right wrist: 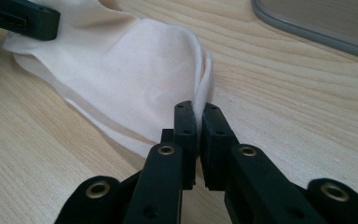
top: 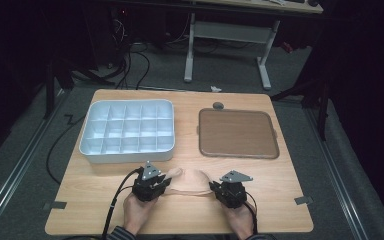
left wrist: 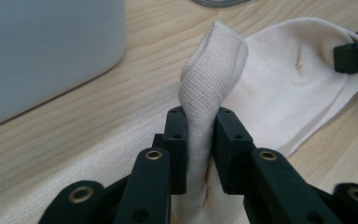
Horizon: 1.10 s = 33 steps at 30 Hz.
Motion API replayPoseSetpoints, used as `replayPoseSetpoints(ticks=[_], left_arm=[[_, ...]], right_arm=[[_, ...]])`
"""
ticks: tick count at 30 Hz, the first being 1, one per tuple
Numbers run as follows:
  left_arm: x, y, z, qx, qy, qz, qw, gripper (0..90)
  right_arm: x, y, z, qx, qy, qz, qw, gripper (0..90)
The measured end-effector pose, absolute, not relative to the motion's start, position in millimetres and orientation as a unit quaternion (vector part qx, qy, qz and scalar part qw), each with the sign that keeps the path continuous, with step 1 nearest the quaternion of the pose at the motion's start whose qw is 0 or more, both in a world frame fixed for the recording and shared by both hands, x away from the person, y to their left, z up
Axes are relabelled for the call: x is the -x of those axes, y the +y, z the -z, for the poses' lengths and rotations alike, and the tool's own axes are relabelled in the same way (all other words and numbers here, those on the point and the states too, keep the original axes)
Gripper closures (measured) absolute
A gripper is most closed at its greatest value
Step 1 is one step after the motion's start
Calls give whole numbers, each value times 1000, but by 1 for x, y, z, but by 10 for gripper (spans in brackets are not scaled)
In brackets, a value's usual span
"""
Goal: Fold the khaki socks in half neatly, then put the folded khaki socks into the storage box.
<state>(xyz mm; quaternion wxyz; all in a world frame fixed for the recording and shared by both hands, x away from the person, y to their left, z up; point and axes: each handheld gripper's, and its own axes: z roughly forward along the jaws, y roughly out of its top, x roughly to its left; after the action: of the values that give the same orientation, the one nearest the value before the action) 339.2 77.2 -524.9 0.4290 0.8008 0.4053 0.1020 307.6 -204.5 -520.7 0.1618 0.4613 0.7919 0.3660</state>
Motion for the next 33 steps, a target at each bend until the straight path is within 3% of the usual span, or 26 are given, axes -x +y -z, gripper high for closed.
replayPoseSetpoints(ticks=[9,15,17,22,33], left_arm=[[-337,83,525,-790,425,-121,426,614],[-330,84,529,-751,470,-114,450,488],[-330,88,529,-767,453,-136,434,463],[-331,94,532,-798,431,-165,388,434],[-333,93,533,-779,461,-133,404,388]], right_arm=[[-309,-206,526,-472,789,-360,162,768],[-309,-208,528,-478,785,-357,165,688],[-310,-208,528,-480,784,-356,168,660],[-310,-208,528,-479,785,-352,177,617],[-310,-210,528,-486,779,-353,183,539]])
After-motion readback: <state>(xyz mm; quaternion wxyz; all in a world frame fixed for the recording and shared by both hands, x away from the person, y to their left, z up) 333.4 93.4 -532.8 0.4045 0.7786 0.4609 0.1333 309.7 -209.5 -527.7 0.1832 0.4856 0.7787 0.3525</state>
